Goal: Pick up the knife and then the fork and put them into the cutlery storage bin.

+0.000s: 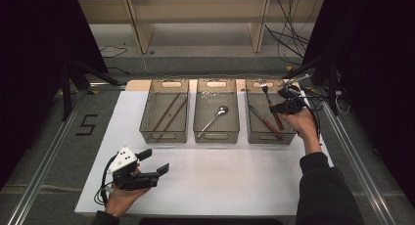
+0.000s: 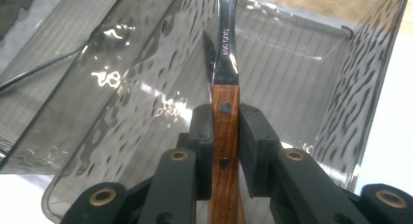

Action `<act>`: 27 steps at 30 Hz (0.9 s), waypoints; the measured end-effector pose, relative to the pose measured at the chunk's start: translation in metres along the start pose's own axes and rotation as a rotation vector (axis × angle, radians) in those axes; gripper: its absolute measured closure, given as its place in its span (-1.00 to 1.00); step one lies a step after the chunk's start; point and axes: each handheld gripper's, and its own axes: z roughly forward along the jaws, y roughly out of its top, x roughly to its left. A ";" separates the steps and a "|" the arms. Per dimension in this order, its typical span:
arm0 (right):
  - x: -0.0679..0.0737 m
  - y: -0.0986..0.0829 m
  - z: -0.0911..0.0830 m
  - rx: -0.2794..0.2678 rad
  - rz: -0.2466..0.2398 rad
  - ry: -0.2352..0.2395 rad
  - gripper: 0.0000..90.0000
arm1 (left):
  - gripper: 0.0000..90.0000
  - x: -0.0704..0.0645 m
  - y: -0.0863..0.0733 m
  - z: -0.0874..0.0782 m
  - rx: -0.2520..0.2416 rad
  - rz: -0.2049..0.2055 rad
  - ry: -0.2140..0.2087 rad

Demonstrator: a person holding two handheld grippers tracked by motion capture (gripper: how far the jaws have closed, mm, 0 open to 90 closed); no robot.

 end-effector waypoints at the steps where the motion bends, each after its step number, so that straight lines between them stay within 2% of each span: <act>1: 0.000 0.000 0.001 0.004 0.004 -0.001 0.72 | -0.64 0.000 0.000 0.000 0.000 0.000 0.000; 27: 0.001 -0.007 0.015 0.039 -0.008 -0.012 0.72 | -0.64 0.000 0.000 0.000 0.001 0.001 0.001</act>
